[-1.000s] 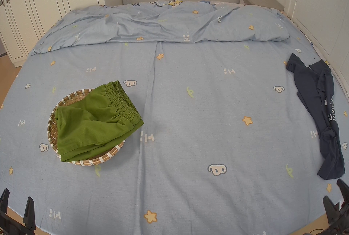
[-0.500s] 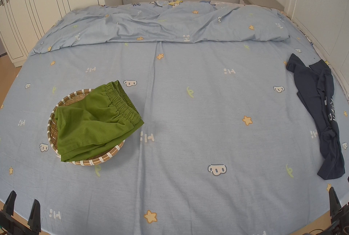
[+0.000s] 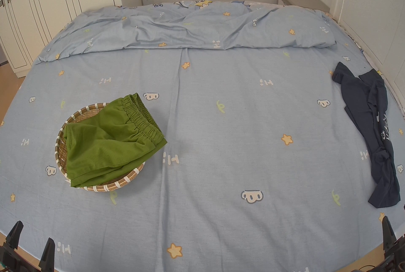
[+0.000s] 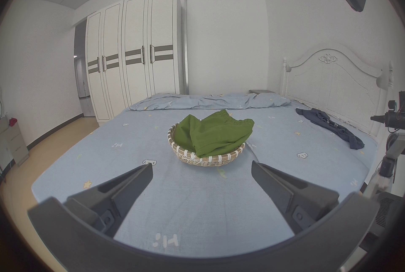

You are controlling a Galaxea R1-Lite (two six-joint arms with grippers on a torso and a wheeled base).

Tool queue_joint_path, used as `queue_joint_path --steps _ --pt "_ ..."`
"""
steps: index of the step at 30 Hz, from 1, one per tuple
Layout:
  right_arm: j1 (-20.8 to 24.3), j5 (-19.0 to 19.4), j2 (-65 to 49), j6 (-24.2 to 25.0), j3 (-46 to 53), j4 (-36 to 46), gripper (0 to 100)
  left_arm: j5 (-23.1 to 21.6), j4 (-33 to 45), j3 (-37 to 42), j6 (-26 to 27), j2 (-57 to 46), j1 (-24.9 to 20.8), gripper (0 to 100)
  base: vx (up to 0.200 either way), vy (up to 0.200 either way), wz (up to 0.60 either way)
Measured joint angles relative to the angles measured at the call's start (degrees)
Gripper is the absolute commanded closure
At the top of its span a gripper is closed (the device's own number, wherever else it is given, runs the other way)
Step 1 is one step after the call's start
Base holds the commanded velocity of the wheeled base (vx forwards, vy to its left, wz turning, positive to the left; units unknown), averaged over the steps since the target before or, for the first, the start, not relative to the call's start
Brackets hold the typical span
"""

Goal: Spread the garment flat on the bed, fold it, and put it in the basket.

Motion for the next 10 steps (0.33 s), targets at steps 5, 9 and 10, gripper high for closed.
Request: queue_joint_path --steps 5,9,10 --pt "0.0 0.0 0.0 0.0 0.0 0.0 0 0.0 0.0 0.0 0.0 0.0 0.0 0 0.000 0.000 0.00" --pt "0.0 0.0 0.0 0.0 0.0 0.0 0 0.0 0.0 0.0 0.0 0.0 0.0 0 0.000 0.000 0.00" --pt "0.0 0.0 0.0 0.0 0.0 0.0 0 0.0 0.0 0.0 0.0 0.0 0.0 0 0.000 0.000 0.00"
